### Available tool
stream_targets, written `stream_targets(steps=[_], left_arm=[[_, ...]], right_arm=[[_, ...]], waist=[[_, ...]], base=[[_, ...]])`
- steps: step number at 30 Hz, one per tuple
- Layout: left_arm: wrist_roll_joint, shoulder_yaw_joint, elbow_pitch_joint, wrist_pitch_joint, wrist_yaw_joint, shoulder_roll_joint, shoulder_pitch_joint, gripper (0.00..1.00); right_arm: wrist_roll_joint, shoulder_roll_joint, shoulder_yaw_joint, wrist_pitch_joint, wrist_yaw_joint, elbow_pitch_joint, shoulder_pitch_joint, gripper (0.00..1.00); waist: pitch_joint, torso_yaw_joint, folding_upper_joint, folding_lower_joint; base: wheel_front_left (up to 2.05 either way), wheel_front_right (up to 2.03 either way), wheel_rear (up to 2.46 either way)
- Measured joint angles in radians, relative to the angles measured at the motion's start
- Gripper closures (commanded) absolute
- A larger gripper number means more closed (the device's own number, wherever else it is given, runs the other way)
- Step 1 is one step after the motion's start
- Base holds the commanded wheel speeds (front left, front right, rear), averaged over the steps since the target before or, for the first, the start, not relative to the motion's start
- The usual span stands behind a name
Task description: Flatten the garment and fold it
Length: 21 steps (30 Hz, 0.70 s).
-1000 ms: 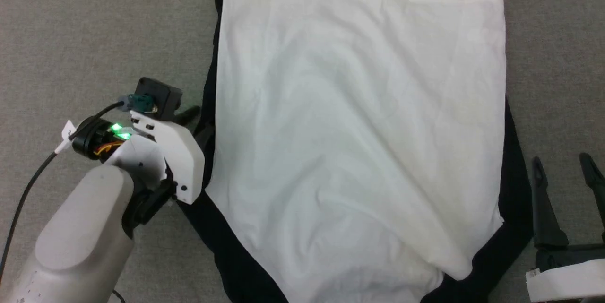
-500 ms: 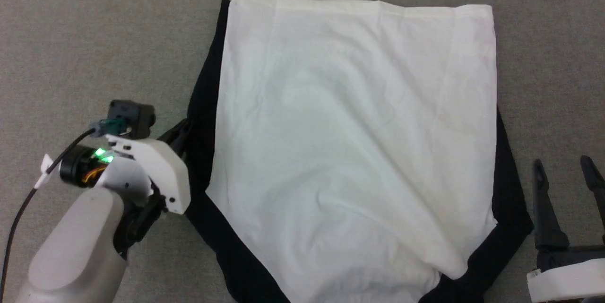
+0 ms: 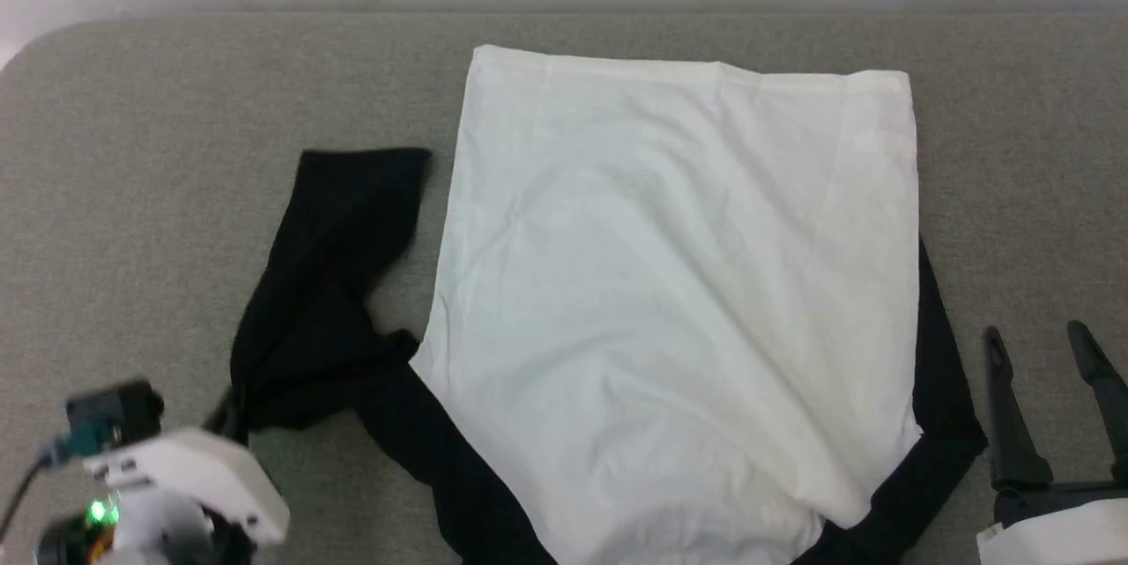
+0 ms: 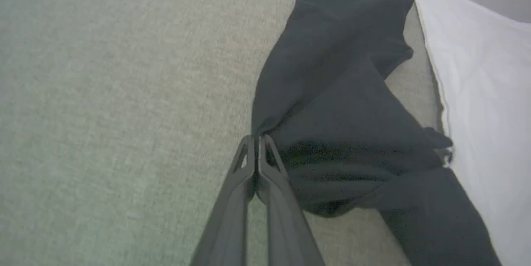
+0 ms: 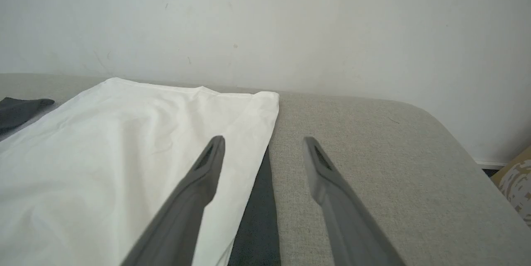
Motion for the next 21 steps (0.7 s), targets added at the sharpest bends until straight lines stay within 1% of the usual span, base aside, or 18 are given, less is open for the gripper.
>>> stream_targets(steps=[3,6,7,8,10,14,16,19,21], left_arm=[[-0.030,0.002,-0.037,-0.002,0.013,-0.028,0.103,1.00],[-0.035,-0.012,-0.056,-0.007,0.017,-0.052,0.150,1.00],[-0.035,-0.014,-0.061,-0.012,0.022,-0.059,0.153,0.78],[-0.035,-0.016,-0.067,-0.020,0.022,-0.064,0.153,0.00],[-0.035,-0.013,-0.078,-0.038,0.025,-0.077,0.145,0.00],[-0.028,0.009,-0.124,-0.061,0.025,-0.067,0.090,0.00],[-0.015,0.024,-0.151,-0.063,0.025,-0.042,0.035,0.00],[0.013,0.034,-0.187,-0.041,0.020,0.017,-0.053,0.00],[0.037,0.018,-0.181,-0.007,0.002,0.052,-0.111,0.00]], right_arm=[[0.003,0.000,-0.009,0.000,0.000,0.000,0.007,0.00],[0.008,0.000,-0.012,0.000,0.000,0.000,0.019,0.00],[0.008,0.000,-0.012,0.001,0.000,0.000,0.019,0.00],[0.008,0.000,-0.011,0.001,0.000,0.000,0.019,0.00],[0.008,0.000,-0.009,0.004,0.000,-0.001,0.019,0.00],[0.006,0.000,-0.007,0.009,0.000,-0.008,0.018,0.00],[0.002,0.000,-0.008,0.010,0.000,-0.012,0.017,0.00],[-0.001,0.000,-0.005,0.017,0.000,-0.020,0.015,0.00],[-0.002,0.000,0.000,0.018,0.000,-0.025,0.010,0.00]], waist=[[-0.008,0.009,0.0000,0.0000],[-0.011,0.023,0.0000,0.0000],[-0.012,0.027,0.0000,-0.0001],[-0.012,0.031,0.0000,0.0000],[-0.012,0.039,0.0000,0.0001],[-0.004,0.048,0.0000,0.0001],[0.004,0.050,0.0000,0.0002],[0.021,0.050,0.0000,0.0002],[0.034,0.047,0.0000,0.0002]], base=[[0.00,0.00,0.00],[0.00,0.00,0.00],[0.00,0.00,0.00],[0.00,0.00,0.00],[0.00,0.00,0.00],[0.00,0.00,0.00],[0.00,0.00,0.00],[0.00,0.00,0.00],[0.00,0.00,0.00]])
